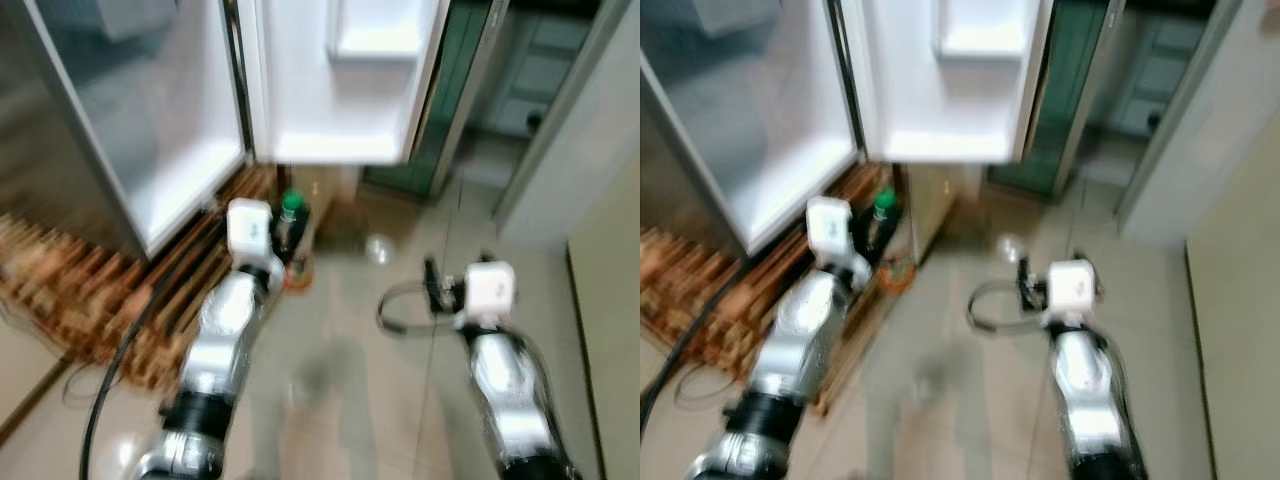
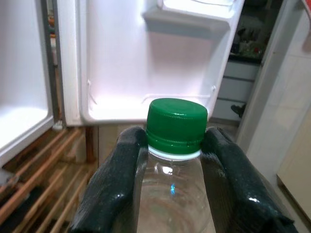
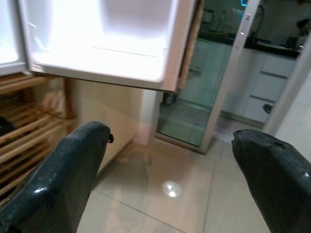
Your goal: Restocking fridge
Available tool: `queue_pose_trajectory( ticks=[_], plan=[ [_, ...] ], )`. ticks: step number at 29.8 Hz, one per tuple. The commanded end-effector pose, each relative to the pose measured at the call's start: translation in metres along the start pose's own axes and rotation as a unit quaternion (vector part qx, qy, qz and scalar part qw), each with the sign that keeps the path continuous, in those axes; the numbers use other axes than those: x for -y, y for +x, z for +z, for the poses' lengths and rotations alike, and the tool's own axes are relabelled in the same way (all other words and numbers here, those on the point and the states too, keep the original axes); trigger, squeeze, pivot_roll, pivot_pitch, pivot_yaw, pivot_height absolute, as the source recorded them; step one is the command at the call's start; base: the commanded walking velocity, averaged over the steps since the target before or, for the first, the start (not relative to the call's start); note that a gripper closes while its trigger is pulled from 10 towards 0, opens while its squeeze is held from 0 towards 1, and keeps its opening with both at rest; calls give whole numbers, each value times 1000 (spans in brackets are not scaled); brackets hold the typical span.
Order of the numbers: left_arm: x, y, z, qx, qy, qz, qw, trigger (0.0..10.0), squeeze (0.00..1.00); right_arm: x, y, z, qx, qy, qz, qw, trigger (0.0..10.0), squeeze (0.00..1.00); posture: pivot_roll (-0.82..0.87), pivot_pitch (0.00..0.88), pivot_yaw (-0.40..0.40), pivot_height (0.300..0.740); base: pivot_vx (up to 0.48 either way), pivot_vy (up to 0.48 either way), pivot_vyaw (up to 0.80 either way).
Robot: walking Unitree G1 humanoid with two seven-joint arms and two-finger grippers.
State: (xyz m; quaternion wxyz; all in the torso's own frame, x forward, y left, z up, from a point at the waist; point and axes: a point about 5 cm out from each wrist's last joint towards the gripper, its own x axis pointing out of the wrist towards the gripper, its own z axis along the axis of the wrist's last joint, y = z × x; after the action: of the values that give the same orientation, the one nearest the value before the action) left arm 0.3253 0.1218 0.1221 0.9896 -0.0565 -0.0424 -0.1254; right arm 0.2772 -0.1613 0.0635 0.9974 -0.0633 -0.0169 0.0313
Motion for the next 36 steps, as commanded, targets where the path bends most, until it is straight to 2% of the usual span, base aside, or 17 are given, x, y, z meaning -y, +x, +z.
queue_pose_trajectory(
  ticks=[1, 4, 26, 31, 33, 34, 35, 36],
  plan=[
    [14, 10, 14, 26, 1, -24, 999, 10000, 0, 10, 0, 2, 4, -5, -13, 1000, 10000, 0, -151, 0, 15, 740, 480, 0, 456],
    [16, 12, 15, 28, 5, -30, 999, 10000, 0, 12, 0, 1, 1, -5, -19, 1000, 10000, 0, -154, 0, 21, 740, 480, 0, 525],
    [27, 15, 17, 31, 20, -61, 997, 10000, 0, 9, -5, -3, -4, 0, -22, 1000, 10000, 0, -163, 0, 36, 740, 480, 0, 0],
    [37, 16, 17, 32, 49, -83, 995, 10000, 0, 8, -6, -3, -5, 0, -20, 1000, 10000, 0, -164, 0, 33, 740, 449, 0, 0],
    [41, 16, 18, 36, 47, -90, 994, 10000, 0, 8, -6, -3, -5, 0, -20, 1000, 10000, 0, -165, 0, 33, 740, 437, 0, 0],
    [52, 18, 24, 48, 33, -112, 992, 10000, 0, 8, -6, -3, -5, 0, -19, 1000, 10000, 0, -166, 0, 34, 740, 431, 0, 0],
    [52, 18, 24, 48, 33, -112, 992, 10000, 0, 8, -6, -3, -5, 0, -19, 1000, 10000, 0, -166, 0, 34, 740, 431, 0, 0],
    [59, 19, 28, 56, 21, -125, 990, 10000, 0, 8, -6, -3, -5, 0, -18, 1000, 10000, 0, -166, 0, 34, 740, 431, 0, 0]
  ],
)
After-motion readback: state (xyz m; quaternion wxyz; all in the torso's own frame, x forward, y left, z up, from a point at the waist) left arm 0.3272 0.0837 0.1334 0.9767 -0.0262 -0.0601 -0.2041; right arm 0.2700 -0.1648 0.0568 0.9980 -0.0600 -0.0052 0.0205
